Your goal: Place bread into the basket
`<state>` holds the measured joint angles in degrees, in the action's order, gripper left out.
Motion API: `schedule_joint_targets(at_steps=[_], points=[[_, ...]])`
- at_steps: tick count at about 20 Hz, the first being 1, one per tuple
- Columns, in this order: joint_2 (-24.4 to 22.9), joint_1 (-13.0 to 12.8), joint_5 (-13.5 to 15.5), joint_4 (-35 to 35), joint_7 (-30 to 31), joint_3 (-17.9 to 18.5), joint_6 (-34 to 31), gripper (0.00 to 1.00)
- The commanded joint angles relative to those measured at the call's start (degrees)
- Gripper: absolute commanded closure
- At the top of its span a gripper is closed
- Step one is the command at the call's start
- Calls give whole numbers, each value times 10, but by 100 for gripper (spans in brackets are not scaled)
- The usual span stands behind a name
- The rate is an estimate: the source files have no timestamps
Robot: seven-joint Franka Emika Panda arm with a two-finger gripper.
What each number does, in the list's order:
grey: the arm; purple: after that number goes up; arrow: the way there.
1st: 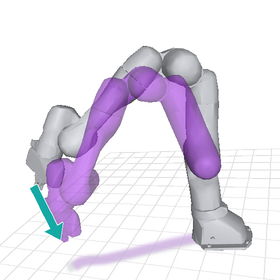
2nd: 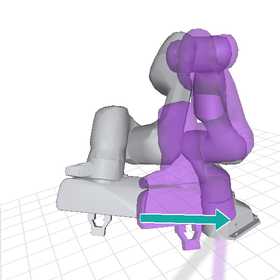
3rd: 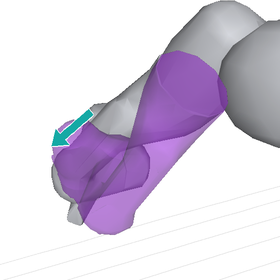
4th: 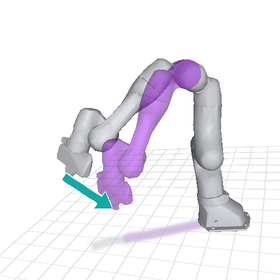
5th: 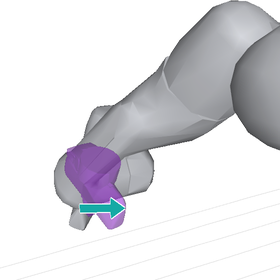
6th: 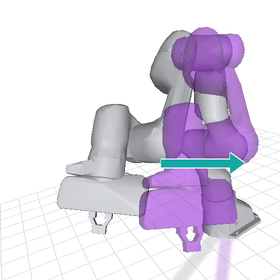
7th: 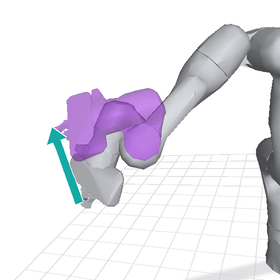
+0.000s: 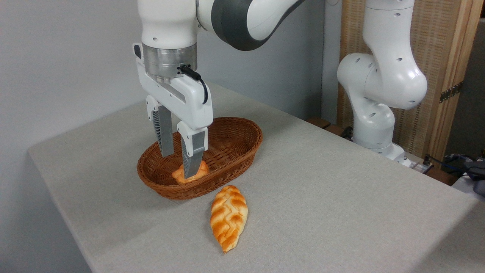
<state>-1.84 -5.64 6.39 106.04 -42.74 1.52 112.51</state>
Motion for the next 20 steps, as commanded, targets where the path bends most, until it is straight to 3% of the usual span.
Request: schedule_joint_targets(at_steps=[1,16,20], points=[[-2,-4,-5,-6,-2,9,-9,0],[-4,-4,-3,-6,4,9,-11,0],[-12,-3,-1,7,65,16,-15,0]])
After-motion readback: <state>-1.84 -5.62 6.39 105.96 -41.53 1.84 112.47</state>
